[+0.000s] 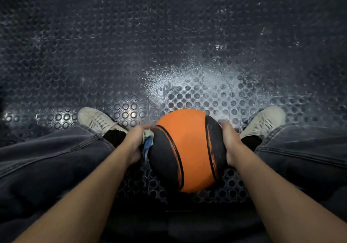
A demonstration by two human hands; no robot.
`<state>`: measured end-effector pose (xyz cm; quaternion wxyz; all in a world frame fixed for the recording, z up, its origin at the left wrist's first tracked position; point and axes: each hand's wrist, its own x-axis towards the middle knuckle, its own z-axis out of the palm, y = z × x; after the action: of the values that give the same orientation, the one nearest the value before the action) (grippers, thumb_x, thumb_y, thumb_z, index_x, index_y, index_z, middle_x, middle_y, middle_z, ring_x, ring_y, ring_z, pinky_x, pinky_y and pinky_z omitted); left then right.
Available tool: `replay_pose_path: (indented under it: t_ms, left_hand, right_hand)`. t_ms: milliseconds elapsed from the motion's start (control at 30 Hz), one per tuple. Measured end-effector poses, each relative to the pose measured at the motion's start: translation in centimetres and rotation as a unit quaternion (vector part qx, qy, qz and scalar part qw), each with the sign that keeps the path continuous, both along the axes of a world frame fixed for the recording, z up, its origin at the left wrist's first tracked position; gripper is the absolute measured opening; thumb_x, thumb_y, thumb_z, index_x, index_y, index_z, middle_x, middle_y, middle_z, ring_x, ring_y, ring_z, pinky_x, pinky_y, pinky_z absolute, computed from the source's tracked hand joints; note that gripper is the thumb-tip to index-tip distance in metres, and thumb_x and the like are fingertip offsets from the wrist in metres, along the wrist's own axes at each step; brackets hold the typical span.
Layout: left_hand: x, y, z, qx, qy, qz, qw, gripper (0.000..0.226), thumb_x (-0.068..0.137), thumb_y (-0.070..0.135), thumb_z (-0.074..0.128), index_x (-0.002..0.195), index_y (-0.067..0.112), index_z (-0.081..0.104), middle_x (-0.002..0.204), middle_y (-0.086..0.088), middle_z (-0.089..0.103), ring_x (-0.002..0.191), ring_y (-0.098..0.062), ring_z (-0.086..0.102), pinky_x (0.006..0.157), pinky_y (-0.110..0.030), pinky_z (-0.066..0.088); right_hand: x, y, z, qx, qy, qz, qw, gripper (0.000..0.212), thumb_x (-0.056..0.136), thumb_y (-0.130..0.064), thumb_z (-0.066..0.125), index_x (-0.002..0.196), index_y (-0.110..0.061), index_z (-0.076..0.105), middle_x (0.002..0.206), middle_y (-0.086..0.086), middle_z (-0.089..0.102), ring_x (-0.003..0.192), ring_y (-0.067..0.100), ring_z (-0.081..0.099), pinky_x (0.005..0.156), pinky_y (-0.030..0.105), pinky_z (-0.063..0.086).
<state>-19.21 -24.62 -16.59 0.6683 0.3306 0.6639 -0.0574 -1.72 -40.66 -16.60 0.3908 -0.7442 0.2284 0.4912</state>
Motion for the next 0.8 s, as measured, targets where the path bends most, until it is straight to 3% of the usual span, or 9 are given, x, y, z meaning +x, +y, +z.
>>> replay_pose_path:
  t_ms: [133,267,400,433,500,567,600,700,800]
  left_hand:
    - [0.6,-2.9,2.2,0.069,-0.061,0.091,0.992,0.018,0.087,0.007,0.052,0.087,0.014,0.068,0.09,-0.014,0.067,0.072,-0.025,0.065,0.076,-0.037,0.053]
    - [0.5,-2.9,3.3,0.138,-0.06,0.109,0.983,0.022,0.096,0.008,0.046,0.106,0.021,0.061,0.101,-0.001,0.063,0.09,-0.018,0.062,0.082,-0.033,0.05]
    - [1.0,-3.3,3.8,0.275,0.01,-0.039,0.961,0.018,0.094,0.025,0.05,0.1,0.02,0.067,0.091,-0.013,0.064,0.065,-0.014,0.055,0.058,-0.024,0.044]
    - [1.2,-4.2,4.3,0.368,0.022,-0.107,0.923,0.021,0.098,0.026,0.047,0.107,0.024,0.066,0.095,-0.004,0.065,0.074,-0.013,0.058,0.061,-0.019,0.046]
    - [2.2,-7.0,6.0,0.546,-0.083,-0.261,0.792,0.033,0.099,0.024,0.04,0.123,0.018,0.061,0.117,0.001,0.064,0.109,-0.017,0.057,0.094,-0.022,0.044]
    - [3.3,-9.6,6.4,0.615,-0.126,-0.427,0.651,0.044,0.096,0.026,0.036,0.132,0.01,0.055,0.133,-0.006,0.058,0.13,-0.021,0.045,0.117,-0.029,0.019]
    - [3.9,-9.5,6.2,0.623,-0.103,-0.458,0.626,0.046,0.095,0.029,0.034,0.132,0.01,0.055,0.134,-0.007,0.057,0.131,-0.02,0.042,0.117,-0.026,0.009]
    - [5.8,-6.8,6.2,0.58,-0.033,-0.438,0.686,0.043,0.096,0.034,0.032,0.127,0.019,0.058,0.124,-0.004,0.062,0.12,-0.02,0.05,0.11,-0.031,0.026]
    - [8.3,-1.7,6.1,0.422,0.042,-0.33,0.843,0.036,0.103,0.033,0.034,0.111,0.012,0.063,0.094,-0.004,0.064,0.085,-0.019,0.058,0.082,-0.035,0.046]
  right_hand:
    - [-0.6,-0.8,-0.1,0.02,0.002,0.055,0.998,0.067,0.056,-0.068,0.06,0.099,-0.019,0.075,0.104,0.011,0.073,0.092,0.035,0.07,0.091,0.049,0.056]
    - [-1.0,-0.1,3.2,0.039,-0.118,0.136,0.983,0.042,0.077,-0.066,0.053,0.1,-0.036,0.071,0.115,-0.002,0.067,0.106,0.024,0.061,0.1,0.045,0.047]
    - [-2.0,1.3,4.6,0.044,-0.223,0.192,0.955,0.04,0.092,-0.05,0.049,0.13,-0.043,0.061,0.138,-0.006,0.058,0.128,0.023,0.049,0.108,0.04,0.036]
    - [-2.2,1.7,4.5,0.023,-0.241,0.203,0.949,0.039,0.094,-0.047,0.048,0.131,-0.042,0.06,0.139,-0.005,0.057,0.129,0.024,0.048,0.108,0.041,0.034]
    - [-2.5,2.2,4.3,0.005,-0.257,0.212,0.943,0.039,0.096,-0.047,0.047,0.131,-0.042,0.061,0.14,-0.002,0.058,0.13,0.026,0.048,0.109,0.041,0.033]
    - [-2.2,2.6,3.8,0.011,-0.256,0.228,0.939,0.036,0.097,-0.043,0.047,0.13,-0.041,0.062,0.137,0.002,0.061,0.126,0.028,0.052,0.108,0.041,0.037]
    - [-2.0,2.8,3.5,0.013,-0.257,0.227,0.939,0.035,0.098,-0.041,0.046,0.128,-0.041,0.064,0.134,0.002,0.063,0.124,0.028,0.054,0.107,0.042,0.04]
    - [-1.9,3.3,3.3,-0.008,-0.278,0.219,0.935,0.034,0.099,-0.04,0.043,0.125,-0.039,0.066,0.128,0.005,0.065,0.12,0.031,0.056,0.102,0.04,0.043]
    - [-2.6,3.7,3.6,-0.024,-0.283,0.19,0.94,0.038,0.097,-0.042,0.041,0.128,-0.04,0.064,0.129,0.003,0.064,0.122,0.029,0.053,0.106,0.042,0.04]
